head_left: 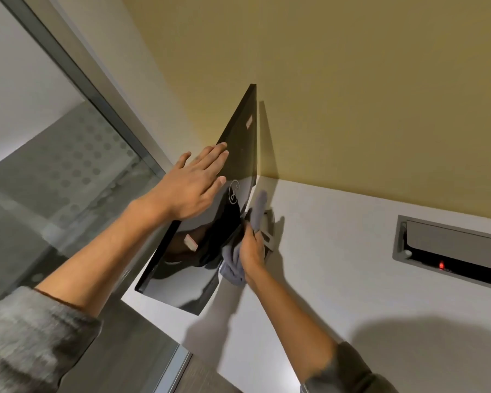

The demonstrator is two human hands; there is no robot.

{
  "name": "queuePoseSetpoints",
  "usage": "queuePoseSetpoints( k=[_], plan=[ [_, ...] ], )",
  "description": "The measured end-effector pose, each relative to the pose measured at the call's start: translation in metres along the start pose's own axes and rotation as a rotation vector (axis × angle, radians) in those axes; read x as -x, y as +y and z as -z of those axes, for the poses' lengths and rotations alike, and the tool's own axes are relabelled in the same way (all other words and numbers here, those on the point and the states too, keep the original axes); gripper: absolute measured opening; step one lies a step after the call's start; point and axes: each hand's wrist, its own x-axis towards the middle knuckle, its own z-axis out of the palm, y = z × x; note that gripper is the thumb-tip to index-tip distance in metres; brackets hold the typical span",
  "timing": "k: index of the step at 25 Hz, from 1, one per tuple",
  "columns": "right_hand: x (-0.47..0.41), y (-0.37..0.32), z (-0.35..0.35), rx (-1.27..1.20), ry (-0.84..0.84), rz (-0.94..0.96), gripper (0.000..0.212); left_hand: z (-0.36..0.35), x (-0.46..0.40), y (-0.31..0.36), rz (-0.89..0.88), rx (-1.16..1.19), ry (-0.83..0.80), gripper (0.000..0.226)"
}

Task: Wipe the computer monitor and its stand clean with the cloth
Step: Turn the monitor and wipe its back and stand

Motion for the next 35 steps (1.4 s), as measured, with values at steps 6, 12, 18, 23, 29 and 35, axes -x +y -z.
queuePoseSetpoints(
  k=[6,12,18,23,29,35],
  plan=[
    [-0.001,-0.102,-0.027,-0.030,-0.197,0.444,0.071,0.006,-0.022,-0.008,-0.008,0.014,-0.010,0.073],
    [-0.074,-0.100,-0.047,0.014,-0.048,0.346,0.084,0.007,-0.034,-0.013,-0.022,-0.066,-0.028,0.076],
    [-0.096,-0.041,-0.017,0.020,-0.042,0.037,0.051,0.011,-0.059,-0.019,-0.039,-0.089,-0.027,0.077],
    [-0.080,-0.089,-0.009,0.017,0.020,0.319,0.065,0.013,-0.084,-0.024,-0.042,-0.128,-0.024,0.078],
    [-0.085,-0.206,-0.041,-0.129,-0.155,0.545,0.061,0.016,-0.110,-0.029,-0.088,-0.128,-0.017,0.078],
    [-0.237,-0.147,-0.052,-0.091,-0.120,0.217,0.105,0.017,-0.115,-0.029,-0.071,-0.139,-0.030,0.082]
  ],
)
